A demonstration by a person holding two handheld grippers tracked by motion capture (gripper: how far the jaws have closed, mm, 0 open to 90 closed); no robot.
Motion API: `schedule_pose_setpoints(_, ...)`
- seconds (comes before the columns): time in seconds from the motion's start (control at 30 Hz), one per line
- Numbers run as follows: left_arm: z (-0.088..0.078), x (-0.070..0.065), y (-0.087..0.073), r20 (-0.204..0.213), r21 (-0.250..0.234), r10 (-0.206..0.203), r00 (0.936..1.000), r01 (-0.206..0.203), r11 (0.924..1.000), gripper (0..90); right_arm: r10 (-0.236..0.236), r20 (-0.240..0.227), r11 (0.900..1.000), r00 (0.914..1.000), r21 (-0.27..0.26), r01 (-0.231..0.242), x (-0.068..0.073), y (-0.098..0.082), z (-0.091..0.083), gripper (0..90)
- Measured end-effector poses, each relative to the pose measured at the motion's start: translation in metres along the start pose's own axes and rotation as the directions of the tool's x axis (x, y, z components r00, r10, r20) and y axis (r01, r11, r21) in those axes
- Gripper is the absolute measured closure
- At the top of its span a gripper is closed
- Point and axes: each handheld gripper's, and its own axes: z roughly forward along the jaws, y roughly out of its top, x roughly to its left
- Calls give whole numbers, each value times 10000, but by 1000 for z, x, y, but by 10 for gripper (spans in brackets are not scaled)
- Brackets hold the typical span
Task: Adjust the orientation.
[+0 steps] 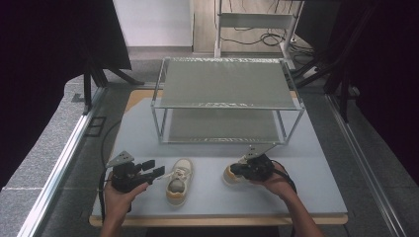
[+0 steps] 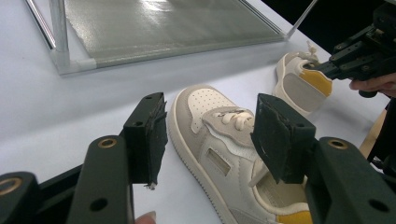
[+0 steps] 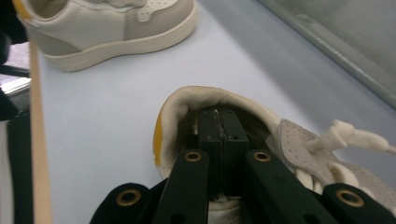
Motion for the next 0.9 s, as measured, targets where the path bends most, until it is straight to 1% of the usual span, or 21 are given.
schedule_pose_setpoints(0.07, 0, 0, 0, 0, -22, -1, 10000, 1, 10000, 441, 8, -208, 10000, 9998, -30, -8, 0, -1, -2, 900)
schedule_pose_setpoints(0.13, -1, 0, 0, 1, -34, 8, 10000, -8, 10000, 441, -100, -288, 9999, 9995, 36, 101, 1, -2, -4, 900)
schedule_pose_setpoints(0.3, -1, -1, 0, 25, -19, 1, 10000, 0, 10000, 441, -182, -417, 9998, 9990, 90, 186, 2, -3, -6, 900)
schedule_pose_setpoints(0.37, -1, -1, 1, 35, -31, 22, 10000, -22, 10000, 441, -262, -564, 9995, 9981, 152, 271, 2, -3, -8, 900)
schedule_pose_setpoints(0.4, -2, -1, 1, 32, -46, 11, 10000, -11, 10000, 441, -308, -720, 9993, 9969, 188, 323, 1, -4, -9, 900)
schedule_pose_setpoints(0.53, -3, 1, 0, 86, -104, -51, 10000, 52, 9999, 442, -227, -1116, 9996, 9935, 144, 245, -1, -8, -13, 900)
schedule_pose_setpoints(0.6, -3, 1, 0, 94, -116, -68, 9999, 69, 9999, 442, -236, -1164, 9997, 9929, 87, 247, -2, -10, -14, 900)
schedule_pose_setpoints(0.73, -3, 0, 0, 99, -104, -47, 9999, 48, 9999, 442, -409, -781, 9991, 9961, 66, 416, 3, -10, -15, 900)
schedule_pose_setpoints(0.8, -3, 0, 0, 90, -103, -49, 9999, 50, 9999, 442, -492, -398, 9988, 9980, 48, 494, 7, -8, -16, 900)
schedule_pose_setpoints(0.87, -2, 1, 0, 76, -101, -68, 9999, 69, 9999, 442, -546, 187, 9985, 9983, -3, 547, 10, -6, -20, 900)
schedule_pose_setpoints(0.9, -2, 1, 0, 75, -93, -68, 9999, 68, 9999, 442, -487, 415, 9987, 9979, -120, 493, 11, -5, -22, 900)
